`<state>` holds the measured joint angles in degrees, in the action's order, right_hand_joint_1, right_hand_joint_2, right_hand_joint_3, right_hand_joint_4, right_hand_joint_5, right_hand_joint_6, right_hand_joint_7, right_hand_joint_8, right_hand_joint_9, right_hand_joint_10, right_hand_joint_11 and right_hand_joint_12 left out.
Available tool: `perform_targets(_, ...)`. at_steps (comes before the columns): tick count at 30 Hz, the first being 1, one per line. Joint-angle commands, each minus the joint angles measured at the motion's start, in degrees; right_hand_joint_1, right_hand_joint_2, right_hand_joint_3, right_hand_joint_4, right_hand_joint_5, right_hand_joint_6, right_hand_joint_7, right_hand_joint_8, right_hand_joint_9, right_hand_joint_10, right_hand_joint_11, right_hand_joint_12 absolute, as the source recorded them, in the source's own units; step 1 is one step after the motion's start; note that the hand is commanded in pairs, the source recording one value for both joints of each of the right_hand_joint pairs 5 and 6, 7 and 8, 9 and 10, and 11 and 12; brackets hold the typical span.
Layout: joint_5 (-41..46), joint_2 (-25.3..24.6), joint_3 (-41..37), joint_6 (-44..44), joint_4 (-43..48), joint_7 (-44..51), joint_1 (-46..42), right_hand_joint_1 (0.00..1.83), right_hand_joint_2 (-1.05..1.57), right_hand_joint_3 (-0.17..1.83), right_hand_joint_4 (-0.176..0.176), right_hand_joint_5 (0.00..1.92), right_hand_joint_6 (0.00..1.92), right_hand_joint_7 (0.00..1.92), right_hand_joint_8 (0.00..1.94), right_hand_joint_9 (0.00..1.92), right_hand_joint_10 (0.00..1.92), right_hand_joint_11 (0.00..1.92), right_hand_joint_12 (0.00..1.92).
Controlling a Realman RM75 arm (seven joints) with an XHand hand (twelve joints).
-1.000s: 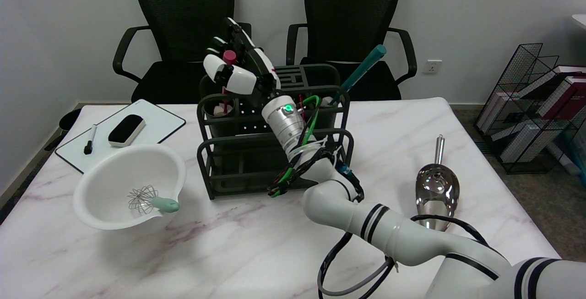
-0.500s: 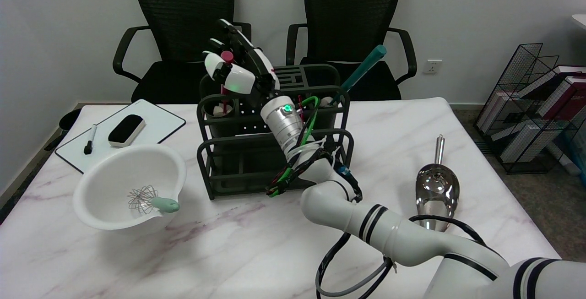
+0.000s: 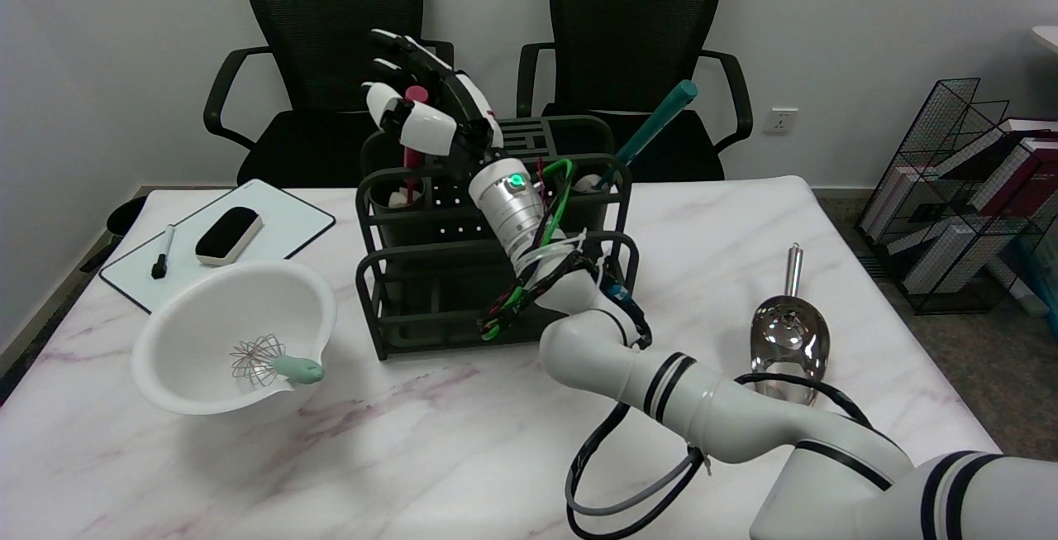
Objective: Pick up the blue sponge bottle brush.
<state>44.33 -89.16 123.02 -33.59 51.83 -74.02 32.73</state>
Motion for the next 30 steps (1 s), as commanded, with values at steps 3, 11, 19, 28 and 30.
perform_targets(3, -0.1, -0.5, 0.2, 2.4, -2.6, 0.0, 3.1, 1.11, 0.49, 1.31, 0.0, 0.44, 0.44, 0.09, 0.09, 0.35, 0.35, 0.53, 0.53)
perform_targets(11, -0.3, -1.1, 0.3, 2.9, -3.5, 0.0, 3.3, 1.13, 0.49, 1.32, 0.0, 0.42, 0.42, 0.1, 0.1, 0.36, 0.36, 0.53, 0.53)
perform_targets(19, -0.3, -1.3, 0.3, 2.9, -3.6, 0.0, 3.8, 1.17, 0.48, 1.34, 0.0, 0.36, 0.36, 0.18, 0.18, 0.39, 0.39, 0.56, 0.56)
perform_targets(28, -0.2, -1.4, 0.3, 2.9, -3.6, 0.0, 4.3, 1.19, 0.68, 1.24, 0.0, 0.69, 0.69, 0.99, 0.99, 0.72, 0.72, 0.71, 0.71)
perform_targets(30, -0.2, -1.4, 0.2, 2.9, -3.6, 0.0, 4.3, 1.19, 0.75, 1.15, 0.0, 0.86, 0.86, 1.15, 1.15, 0.79, 0.79, 0.75, 0.75)
